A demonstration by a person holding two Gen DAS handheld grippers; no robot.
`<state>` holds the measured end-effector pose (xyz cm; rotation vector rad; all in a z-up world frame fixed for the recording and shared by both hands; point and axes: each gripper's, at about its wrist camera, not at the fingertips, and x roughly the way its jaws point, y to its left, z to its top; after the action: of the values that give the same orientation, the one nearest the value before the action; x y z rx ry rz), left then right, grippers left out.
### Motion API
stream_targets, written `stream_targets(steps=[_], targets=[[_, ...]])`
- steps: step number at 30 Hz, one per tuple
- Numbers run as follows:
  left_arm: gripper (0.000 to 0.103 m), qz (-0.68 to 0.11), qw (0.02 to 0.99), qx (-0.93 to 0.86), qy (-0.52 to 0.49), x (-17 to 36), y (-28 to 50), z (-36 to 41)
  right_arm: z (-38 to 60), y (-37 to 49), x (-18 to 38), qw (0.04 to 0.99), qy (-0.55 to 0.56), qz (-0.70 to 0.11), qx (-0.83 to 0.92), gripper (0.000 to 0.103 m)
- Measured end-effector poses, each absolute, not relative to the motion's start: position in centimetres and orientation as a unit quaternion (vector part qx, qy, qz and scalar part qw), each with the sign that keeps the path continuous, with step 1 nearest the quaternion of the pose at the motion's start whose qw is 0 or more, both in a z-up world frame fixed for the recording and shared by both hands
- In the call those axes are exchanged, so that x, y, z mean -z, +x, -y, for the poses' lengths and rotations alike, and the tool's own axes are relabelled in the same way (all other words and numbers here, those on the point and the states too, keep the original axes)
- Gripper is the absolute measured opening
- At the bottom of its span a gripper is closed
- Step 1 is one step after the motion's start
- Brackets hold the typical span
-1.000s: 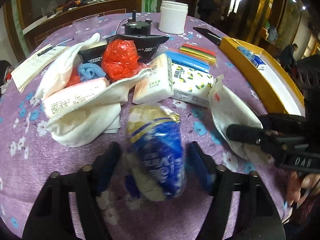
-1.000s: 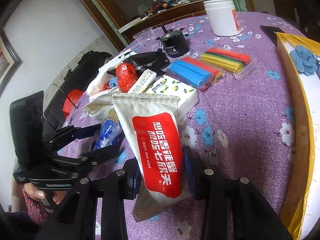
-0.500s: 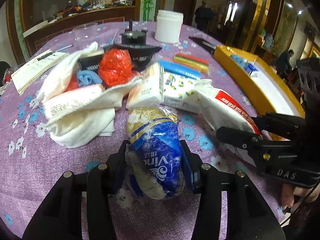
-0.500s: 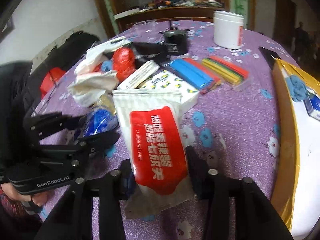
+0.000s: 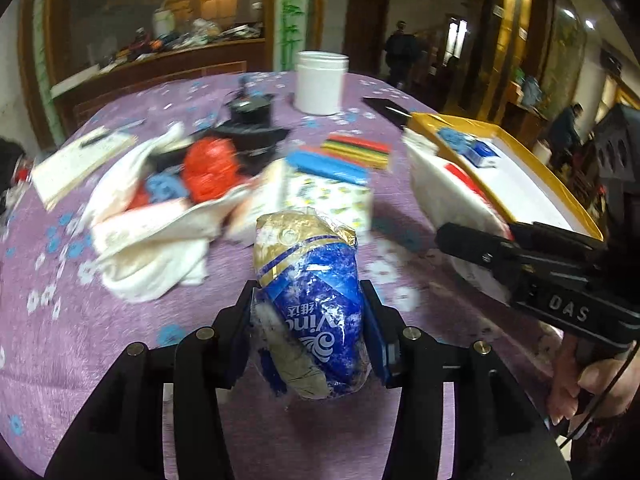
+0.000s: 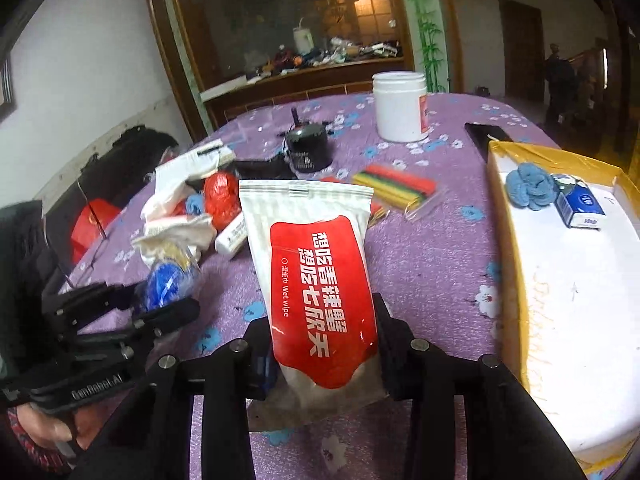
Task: Organize soft objects
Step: 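Carry both bags into the white box and open both grippers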
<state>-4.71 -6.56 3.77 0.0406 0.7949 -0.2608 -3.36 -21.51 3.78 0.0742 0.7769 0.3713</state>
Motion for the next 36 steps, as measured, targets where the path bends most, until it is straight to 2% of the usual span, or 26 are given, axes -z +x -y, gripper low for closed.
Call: stream_targets(steps=[14,26,36], targets=[[0.046,-0.376,0.9,0.21,0.061,-8.1,-4.3,16.9,32.2,-5.4,-6.3,0.923,0.139,-0.334,-0.132,0.04],[0.046,-0.371,0.893,0.242,0.072,-11.6,-0.7,25.2,40.4,-6.5,-9.2,0.931,0.154,-0.32,-0.084,0.04],[0.046,-0.419,0.876,0.23,0.061,-9.2,6.2,29.4,45.0,-1.3,-10.7,0.923,0.149,-0.352,-0.044,0.04]])
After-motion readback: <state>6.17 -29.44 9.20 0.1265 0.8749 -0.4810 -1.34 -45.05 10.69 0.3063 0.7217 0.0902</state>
